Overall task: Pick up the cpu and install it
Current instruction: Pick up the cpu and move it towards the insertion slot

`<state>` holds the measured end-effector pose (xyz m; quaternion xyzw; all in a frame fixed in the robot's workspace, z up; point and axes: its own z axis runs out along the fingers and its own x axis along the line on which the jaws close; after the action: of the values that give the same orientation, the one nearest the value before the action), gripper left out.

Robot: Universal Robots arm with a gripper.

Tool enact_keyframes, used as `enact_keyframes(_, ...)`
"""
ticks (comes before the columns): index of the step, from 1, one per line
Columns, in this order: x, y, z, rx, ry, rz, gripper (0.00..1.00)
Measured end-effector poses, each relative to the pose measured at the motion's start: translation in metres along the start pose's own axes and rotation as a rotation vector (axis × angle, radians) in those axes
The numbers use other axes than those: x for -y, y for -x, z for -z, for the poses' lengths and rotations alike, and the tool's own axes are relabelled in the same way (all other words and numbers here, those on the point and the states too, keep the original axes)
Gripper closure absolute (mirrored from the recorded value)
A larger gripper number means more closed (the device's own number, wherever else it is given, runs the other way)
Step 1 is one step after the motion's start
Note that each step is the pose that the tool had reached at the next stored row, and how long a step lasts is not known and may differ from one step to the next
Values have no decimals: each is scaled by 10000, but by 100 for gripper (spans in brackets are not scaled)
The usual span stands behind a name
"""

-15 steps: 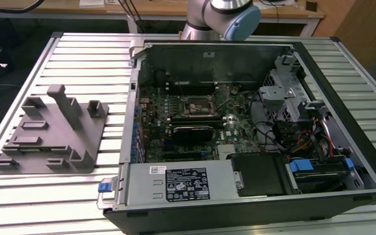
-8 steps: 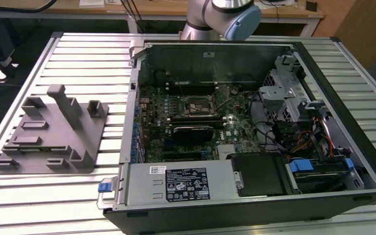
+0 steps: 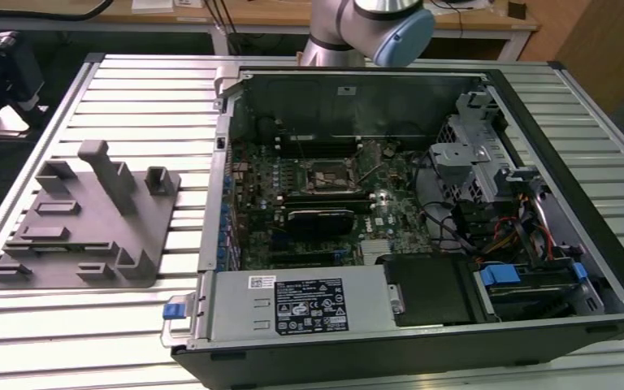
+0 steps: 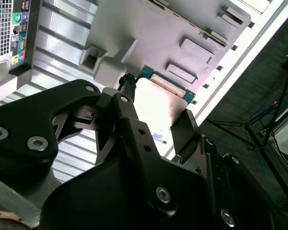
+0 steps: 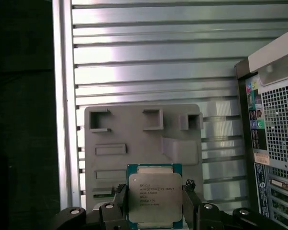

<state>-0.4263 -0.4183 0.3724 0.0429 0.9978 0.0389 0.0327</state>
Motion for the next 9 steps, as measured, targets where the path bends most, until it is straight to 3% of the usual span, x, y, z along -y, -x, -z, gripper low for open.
enact_keyframes(9,-16,193,-13,-2,-1,-1,46)
